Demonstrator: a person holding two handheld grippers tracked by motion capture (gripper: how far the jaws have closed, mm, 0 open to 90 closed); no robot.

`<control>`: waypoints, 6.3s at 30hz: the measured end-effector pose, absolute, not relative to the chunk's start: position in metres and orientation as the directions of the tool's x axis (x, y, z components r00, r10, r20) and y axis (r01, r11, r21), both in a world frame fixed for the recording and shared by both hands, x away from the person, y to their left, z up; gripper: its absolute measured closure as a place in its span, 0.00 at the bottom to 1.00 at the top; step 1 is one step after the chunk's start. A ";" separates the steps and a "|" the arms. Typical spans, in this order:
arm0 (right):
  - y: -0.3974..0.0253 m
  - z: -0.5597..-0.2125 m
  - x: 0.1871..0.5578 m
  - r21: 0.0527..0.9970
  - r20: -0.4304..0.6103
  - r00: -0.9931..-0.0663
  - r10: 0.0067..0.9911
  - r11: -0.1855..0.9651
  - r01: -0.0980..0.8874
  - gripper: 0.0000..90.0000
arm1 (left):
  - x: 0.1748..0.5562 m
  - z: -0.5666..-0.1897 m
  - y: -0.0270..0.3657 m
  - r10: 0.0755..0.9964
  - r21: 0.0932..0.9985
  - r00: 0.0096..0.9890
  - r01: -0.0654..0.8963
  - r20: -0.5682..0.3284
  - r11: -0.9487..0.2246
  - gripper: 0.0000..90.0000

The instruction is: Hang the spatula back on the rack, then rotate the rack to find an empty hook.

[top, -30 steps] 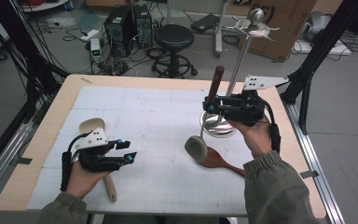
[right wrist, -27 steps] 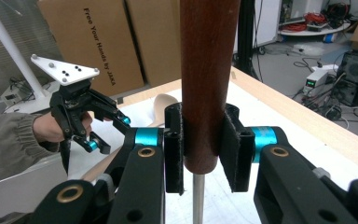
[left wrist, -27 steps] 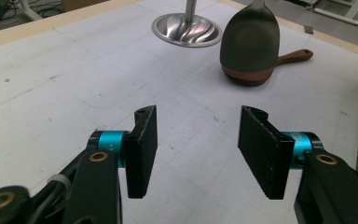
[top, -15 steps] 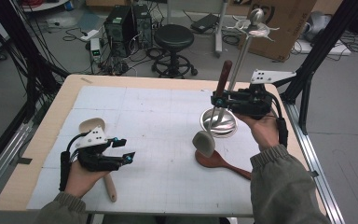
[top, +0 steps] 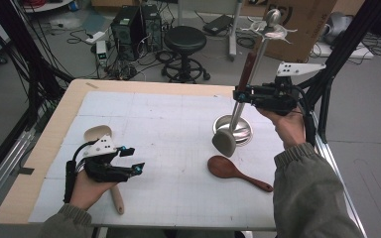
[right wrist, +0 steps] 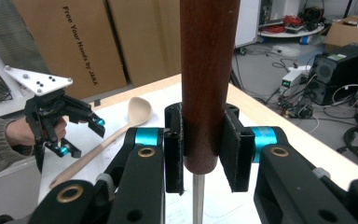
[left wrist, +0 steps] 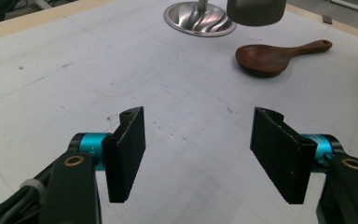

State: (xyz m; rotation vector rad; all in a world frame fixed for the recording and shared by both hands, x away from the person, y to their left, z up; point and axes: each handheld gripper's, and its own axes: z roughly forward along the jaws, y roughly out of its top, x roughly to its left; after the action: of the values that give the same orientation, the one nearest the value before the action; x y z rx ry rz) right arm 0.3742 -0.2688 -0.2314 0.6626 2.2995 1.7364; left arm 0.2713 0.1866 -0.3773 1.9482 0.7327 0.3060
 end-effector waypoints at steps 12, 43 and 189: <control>-0.274 -0.208 0.386 0.951 0.100 -0.883 0.458 0.217 0.220 0.81 | 0.272 -0.378 0.186 0.615 0.873 0.782 0.365 -0.099 -0.323 0.39; -0.275 -0.208 0.405 0.950 0.117 -0.875 0.471 0.203 0.236 0.81 | 0.271 -0.377 0.187 0.607 0.877 0.787 0.363 -0.108 -0.315 0.40; -0.293 -0.167 0.379 0.989 0.036 -0.746 0.665 0.084 0.122 0.99 | 0.272 -0.382 0.194 0.634 0.863 0.766 0.389 -0.108 -0.323 0.34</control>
State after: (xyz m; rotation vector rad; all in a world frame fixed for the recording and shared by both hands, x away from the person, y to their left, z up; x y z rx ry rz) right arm 0.3794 -0.2925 -0.1669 0.7740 1.9426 1.7041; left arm 0.2717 0.1941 -0.3817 1.9539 0.7737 0.3058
